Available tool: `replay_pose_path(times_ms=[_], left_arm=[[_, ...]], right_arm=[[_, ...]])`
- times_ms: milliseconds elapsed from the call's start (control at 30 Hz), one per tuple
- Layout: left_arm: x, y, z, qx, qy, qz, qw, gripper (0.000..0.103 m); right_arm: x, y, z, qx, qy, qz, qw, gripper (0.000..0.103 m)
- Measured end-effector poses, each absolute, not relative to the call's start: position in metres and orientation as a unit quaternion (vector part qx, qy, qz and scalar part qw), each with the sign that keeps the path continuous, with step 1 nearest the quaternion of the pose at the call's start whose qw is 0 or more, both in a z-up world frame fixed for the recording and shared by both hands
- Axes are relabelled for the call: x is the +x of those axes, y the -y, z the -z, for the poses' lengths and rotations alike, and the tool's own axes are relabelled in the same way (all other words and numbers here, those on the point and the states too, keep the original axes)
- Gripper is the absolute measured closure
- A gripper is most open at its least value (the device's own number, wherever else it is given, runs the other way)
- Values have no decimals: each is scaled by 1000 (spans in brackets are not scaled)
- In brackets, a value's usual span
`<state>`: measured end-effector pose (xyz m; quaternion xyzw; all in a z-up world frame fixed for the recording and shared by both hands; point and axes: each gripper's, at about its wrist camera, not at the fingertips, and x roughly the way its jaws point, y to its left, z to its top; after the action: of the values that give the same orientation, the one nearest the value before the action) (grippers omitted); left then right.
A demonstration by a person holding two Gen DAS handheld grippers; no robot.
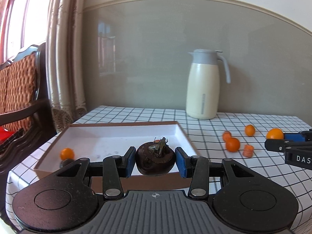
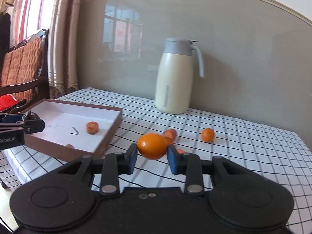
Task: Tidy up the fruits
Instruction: 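Carry the mangosteen and kumquat over the white box with both tools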
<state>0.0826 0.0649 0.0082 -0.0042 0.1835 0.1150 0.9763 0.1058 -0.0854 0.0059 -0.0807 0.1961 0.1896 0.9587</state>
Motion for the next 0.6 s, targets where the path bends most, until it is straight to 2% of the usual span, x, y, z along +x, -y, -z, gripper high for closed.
replay_pose_path(times_ms=[600], left_arm=[[59,-128,-3,-25,-183,-177,967,59]], right_arm=[[102,19,-4,-88,-188,-256,944,78]])
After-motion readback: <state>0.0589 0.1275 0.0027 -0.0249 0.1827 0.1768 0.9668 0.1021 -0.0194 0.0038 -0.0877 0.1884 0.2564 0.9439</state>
